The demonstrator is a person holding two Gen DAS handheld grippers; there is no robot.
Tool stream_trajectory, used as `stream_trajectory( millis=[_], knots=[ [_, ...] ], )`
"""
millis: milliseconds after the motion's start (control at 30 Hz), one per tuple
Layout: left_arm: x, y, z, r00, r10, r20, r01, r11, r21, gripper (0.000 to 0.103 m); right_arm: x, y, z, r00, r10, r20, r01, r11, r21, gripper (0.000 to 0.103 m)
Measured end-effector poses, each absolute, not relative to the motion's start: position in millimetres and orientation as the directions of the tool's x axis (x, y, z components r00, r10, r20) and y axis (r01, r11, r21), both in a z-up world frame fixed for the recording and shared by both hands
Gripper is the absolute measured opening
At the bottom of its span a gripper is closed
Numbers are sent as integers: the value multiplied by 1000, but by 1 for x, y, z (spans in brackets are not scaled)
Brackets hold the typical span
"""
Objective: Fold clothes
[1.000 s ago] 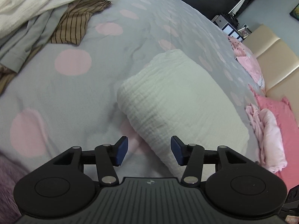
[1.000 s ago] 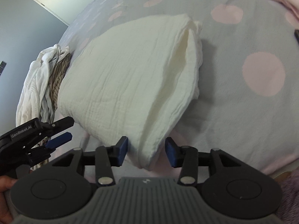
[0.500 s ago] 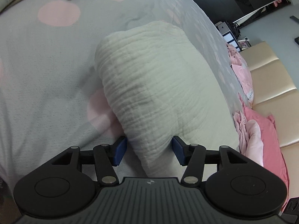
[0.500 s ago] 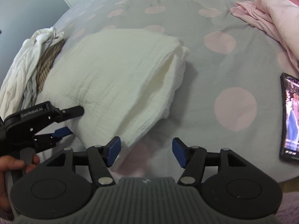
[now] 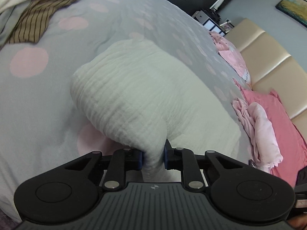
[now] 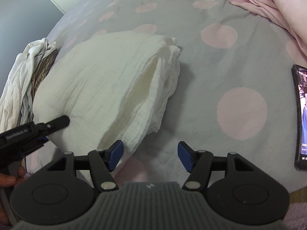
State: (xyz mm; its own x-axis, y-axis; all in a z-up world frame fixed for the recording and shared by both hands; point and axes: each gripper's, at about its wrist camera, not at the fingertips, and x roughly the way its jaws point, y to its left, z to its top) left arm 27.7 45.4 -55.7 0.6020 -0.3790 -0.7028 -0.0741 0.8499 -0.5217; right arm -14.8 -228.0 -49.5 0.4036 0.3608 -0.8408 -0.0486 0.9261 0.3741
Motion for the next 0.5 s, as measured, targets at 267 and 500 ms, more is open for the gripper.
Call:
stream_trajectory(
  millis=[267,500],
  knots=[
    [37,76,-34,454,-410,-791,-48,876,-481,16,-13,-220,-44,367,382,-848,-111,923,368,66],
    [51,112,-26,344,-353,-870,-4,926,-377,16,-4,-210,-30,331,387,-861,-186,921,342,66]
  ],
)
